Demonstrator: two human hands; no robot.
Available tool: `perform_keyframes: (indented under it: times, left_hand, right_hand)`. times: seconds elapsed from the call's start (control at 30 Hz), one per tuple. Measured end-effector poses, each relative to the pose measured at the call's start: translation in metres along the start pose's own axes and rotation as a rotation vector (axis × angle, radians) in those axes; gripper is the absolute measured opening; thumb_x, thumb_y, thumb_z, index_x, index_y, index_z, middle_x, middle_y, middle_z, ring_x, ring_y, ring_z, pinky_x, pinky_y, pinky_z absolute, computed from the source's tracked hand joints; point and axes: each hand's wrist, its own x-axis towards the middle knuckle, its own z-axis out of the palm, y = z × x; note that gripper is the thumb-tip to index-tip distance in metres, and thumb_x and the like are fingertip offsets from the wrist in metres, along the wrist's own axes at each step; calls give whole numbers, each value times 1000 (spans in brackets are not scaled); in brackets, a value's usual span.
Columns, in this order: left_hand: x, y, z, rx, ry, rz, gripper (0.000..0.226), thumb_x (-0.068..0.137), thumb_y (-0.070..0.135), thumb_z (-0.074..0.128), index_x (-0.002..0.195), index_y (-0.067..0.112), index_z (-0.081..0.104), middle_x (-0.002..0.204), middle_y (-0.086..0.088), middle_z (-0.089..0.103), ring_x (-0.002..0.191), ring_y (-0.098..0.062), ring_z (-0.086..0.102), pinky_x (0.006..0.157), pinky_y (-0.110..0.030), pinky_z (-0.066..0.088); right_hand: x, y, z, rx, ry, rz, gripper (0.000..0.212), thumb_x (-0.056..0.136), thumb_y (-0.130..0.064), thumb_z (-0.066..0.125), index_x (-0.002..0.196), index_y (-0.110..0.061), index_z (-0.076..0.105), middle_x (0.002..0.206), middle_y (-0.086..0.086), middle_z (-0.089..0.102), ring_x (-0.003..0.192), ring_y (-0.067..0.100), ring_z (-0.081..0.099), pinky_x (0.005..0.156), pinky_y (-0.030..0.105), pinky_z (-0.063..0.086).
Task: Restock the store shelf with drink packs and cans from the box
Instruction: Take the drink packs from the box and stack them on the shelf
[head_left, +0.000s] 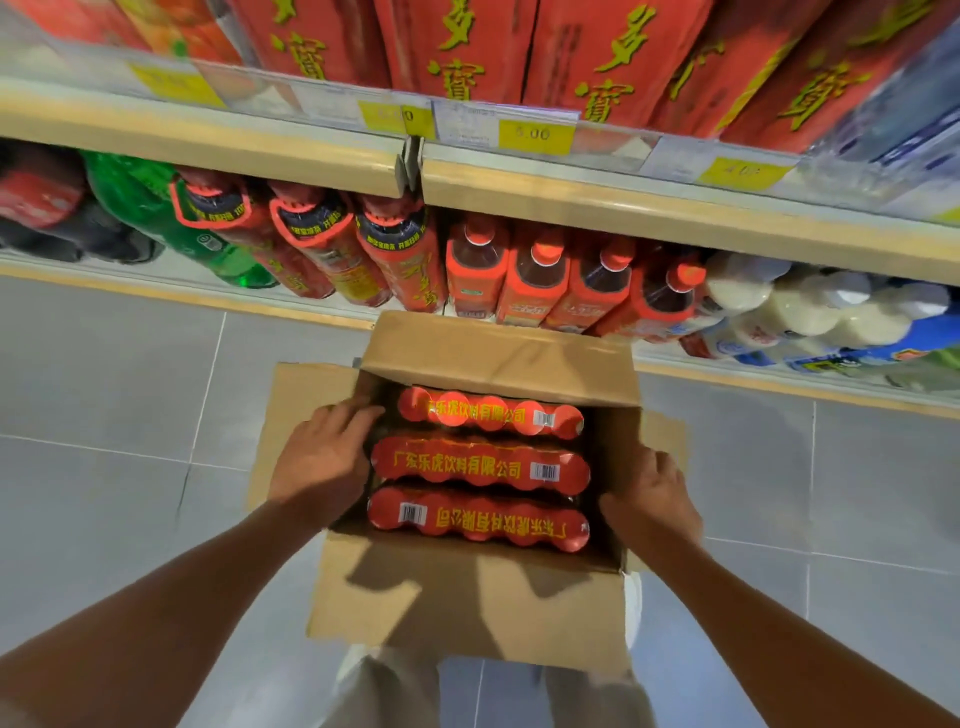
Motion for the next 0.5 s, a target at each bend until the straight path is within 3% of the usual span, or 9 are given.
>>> perform_keyframes:
  times: [0.1, 0.17, 0.3, 0.5]
  left_hand:
    - [4, 4, 13, 67, -131, 132, 51, 83, 29, 48, 132, 16, 54, 128, -10, 59, 104, -33, 61, 79, -43, 56]
    - [7, 8, 25, 75, -214, 119, 57, 81, 24, 62, 136, 15, 52, 131, -10, 58, 108, -32, 61, 84, -43, 57]
    - [19, 19, 43, 32, -340, 42, 73, 86, 18, 65, 151, 17, 31, 149, -6, 41, 132, -28, 44, 106, -38, 45]
    - [33, 22, 61, 64, -427, -16, 73, 86, 23, 65, 148, 30, 28, 148, 1, 37, 136, -23, 37, 101, -45, 49]
  right_hand:
    - [-4, -13, 9, -69, 117, -279, 50, 85, -36, 62, 130, -27, 41, 124, -2, 51, 111, 19, 53, 82, 35, 54]
    - [1, -20, 23, -98, 54, -374, 55, 84, -28, 66, 134, -25, 42, 127, -1, 54, 114, 19, 54, 87, 35, 56]
    - [14, -35, 45, -126, -95, -374, 71, 86, -20, 69, 145, -29, 32, 147, -4, 42, 136, 19, 40, 103, 45, 50]
    - [29, -40, 66, -110, -125, -451, 74, 90, -13, 66, 153, -24, 29, 156, -1, 32, 142, 23, 32, 104, 42, 50]
